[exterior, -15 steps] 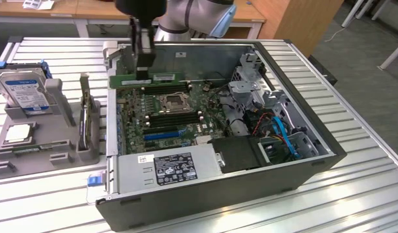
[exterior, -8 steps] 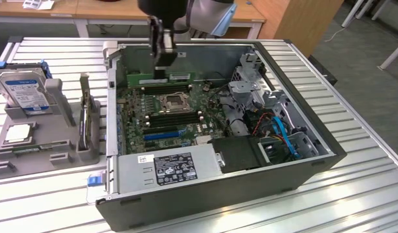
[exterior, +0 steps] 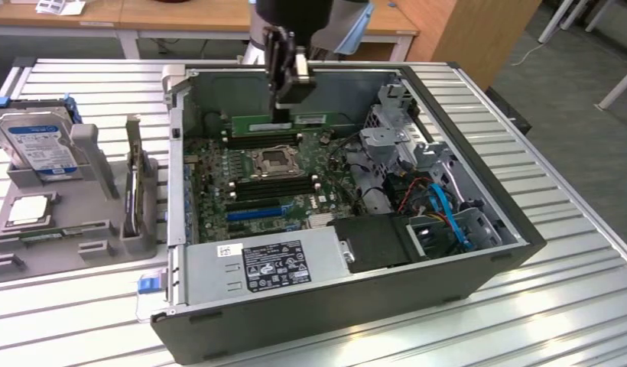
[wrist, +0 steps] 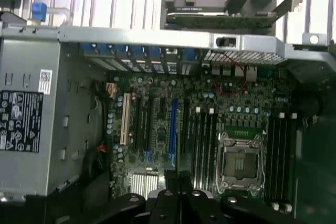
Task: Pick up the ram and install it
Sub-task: 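Pick up the ram and move it above insertion slot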
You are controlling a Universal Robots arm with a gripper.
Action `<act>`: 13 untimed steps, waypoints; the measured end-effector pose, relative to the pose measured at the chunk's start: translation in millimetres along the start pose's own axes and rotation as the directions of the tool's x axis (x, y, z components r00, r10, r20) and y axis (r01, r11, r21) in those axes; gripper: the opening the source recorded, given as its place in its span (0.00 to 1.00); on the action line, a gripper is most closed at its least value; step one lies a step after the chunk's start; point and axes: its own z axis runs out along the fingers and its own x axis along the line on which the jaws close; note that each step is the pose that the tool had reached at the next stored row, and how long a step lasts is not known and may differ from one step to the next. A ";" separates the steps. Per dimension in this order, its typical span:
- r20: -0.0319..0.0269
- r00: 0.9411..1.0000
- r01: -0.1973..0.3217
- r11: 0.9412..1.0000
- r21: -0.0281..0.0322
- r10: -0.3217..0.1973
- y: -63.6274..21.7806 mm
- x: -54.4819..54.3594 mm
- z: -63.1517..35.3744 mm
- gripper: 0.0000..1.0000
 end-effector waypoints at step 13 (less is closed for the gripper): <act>-0.002 1.000 0.000 1.000 0.002 0.000 -5.4 -55.0 -2.2 0.12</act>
